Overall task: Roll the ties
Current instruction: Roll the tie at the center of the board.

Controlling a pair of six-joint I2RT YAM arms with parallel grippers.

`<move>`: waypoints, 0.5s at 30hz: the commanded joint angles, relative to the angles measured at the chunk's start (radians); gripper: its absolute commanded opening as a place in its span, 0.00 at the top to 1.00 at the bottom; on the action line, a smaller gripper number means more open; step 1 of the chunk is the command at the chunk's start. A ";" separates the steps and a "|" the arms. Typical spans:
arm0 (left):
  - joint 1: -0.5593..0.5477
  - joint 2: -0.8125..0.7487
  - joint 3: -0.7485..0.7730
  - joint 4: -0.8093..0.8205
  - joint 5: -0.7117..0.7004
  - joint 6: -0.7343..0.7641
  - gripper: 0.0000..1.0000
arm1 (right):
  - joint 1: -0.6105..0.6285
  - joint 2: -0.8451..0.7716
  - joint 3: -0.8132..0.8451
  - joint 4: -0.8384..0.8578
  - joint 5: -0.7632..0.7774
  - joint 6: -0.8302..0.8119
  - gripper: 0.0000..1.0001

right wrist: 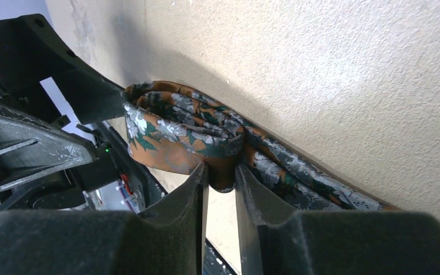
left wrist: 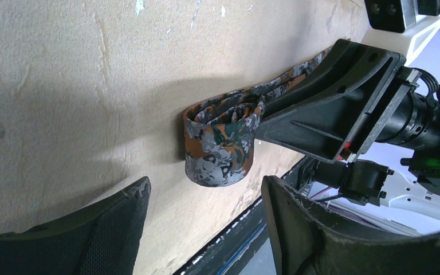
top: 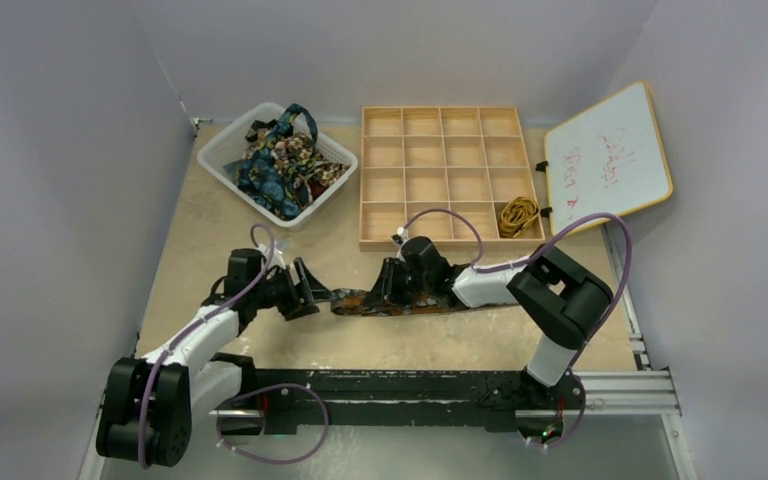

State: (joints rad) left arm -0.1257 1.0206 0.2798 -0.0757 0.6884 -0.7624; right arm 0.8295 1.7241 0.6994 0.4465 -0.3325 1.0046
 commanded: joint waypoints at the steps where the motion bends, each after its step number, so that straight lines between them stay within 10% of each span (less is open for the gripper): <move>1: 0.000 0.029 -0.008 0.092 0.037 0.027 0.32 | -0.007 0.008 0.035 -0.035 -0.004 -0.020 0.76; 15: 0.000 0.153 0.036 0.163 0.052 0.079 0.49 | -0.008 -0.067 0.088 -0.094 -0.014 -0.058 0.55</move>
State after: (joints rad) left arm -0.1257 1.1526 0.2794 0.0380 0.7300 -0.7353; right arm 0.8242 1.6840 0.7387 0.3931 -0.3325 0.9741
